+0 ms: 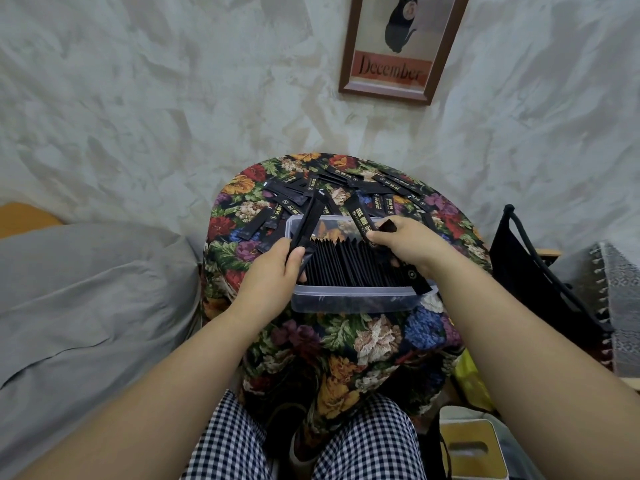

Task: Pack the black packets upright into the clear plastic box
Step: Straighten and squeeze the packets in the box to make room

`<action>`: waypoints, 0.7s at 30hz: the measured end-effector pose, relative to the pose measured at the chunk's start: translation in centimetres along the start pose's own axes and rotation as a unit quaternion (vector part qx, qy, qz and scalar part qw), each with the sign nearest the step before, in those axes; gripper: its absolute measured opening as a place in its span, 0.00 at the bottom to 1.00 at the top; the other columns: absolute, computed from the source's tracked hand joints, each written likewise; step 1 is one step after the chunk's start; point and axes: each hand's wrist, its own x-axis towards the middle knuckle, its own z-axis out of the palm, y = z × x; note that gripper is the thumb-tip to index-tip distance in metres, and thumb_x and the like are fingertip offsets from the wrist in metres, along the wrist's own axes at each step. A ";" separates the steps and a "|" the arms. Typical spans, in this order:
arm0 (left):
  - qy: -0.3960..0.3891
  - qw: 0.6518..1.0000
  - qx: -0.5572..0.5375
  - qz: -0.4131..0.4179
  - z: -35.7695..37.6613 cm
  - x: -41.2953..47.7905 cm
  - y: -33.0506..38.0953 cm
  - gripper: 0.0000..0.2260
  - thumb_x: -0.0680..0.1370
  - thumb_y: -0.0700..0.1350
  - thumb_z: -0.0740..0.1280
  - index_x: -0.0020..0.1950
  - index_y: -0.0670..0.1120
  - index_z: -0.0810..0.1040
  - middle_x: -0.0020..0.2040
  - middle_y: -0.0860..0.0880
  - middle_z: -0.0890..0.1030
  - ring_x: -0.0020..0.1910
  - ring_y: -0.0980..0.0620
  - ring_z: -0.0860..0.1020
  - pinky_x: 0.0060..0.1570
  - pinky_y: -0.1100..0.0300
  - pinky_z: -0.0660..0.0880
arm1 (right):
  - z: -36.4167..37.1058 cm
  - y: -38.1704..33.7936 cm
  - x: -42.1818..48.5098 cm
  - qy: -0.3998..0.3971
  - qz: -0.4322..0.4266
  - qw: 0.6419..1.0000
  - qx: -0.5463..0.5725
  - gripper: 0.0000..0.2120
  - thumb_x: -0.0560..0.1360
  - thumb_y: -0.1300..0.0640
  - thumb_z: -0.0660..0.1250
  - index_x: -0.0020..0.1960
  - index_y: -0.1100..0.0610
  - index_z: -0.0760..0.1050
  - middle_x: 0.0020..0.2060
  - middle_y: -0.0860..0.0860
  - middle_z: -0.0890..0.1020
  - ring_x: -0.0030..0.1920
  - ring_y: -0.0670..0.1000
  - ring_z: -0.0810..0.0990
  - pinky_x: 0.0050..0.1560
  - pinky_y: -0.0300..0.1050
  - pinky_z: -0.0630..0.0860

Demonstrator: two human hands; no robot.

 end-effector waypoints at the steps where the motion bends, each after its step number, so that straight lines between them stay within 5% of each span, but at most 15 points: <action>1: 0.001 1.000 0.000 0.000 0.0 0.0 0.0 0.12 0.83 0.48 0.53 0.46 0.41 0.68 0.37 0.50 0.79 0.39 0.48 0.76 0.40 0.52 0.70 | 0.1 0.0 -0.1 -0.001 -0.004 1.000 0.013 0.08 0.77 0.54 0.66 0.50 0.59 0.74 0.37 0.53 0.77 0.32 0.51 0.70 0.32 0.44 0.69; 6: 0.006 1.000 0.006 0.000 0.1 0.0 -0.2 0.11 0.83 0.48 0.54 0.41 0.46 0.65 0.36 0.51 0.78 0.38 0.50 0.76 0.39 0.52 0.70 | 0.4 -0.6 -0.4 -0.012 -0.010 0.999 -0.030 0.05 0.76 0.58 0.67 0.43 0.56 0.73 0.31 0.52 0.79 0.20 0.45 0.68 0.22 0.35 0.65; 14: 0.002 1.000 0.002 0.001 0.0 -0.1 -0.1 0.11 0.83 0.48 0.53 0.43 0.44 0.67 0.37 0.50 0.79 0.38 0.50 0.76 0.40 0.51 0.71 | 1.2 -1.5 -0.3 -0.035 0.010 0.993 -0.113 0.09 0.75 0.60 0.64 0.37 0.58 0.69 0.29 0.53 0.81 0.20 0.47 0.69 0.22 0.36 0.65; 19: -0.002 1.000 0.000 0.003 0.0 -0.1 -0.1 0.11 0.83 0.48 0.53 0.46 0.43 0.68 0.38 0.49 0.79 0.38 0.53 0.76 0.39 0.53 0.70 | 1.5 -1.5 -0.3 -0.050 0.015 0.991 -0.125 0.08 0.75 0.61 0.65 0.53 0.61 0.71 0.31 0.55 0.81 0.23 0.49 0.70 0.25 0.40 0.67; 21: -0.002 1.000 -0.002 0.006 0.0 -0.1 -0.2 0.11 0.83 0.48 0.53 0.47 0.42 0.68 0.39 0.49 0.79 0.38 0.51 0.76 0.39 0.53 0.70 | 1.6 -1.6 0.0 -0.056 0.019 0.988 -0.140 0.07 0.75 0.60 0.65 0.50 0.61 0.70 0.32 0.54 0.82 0.23 0.49 0.70 0.24 0.39 0.66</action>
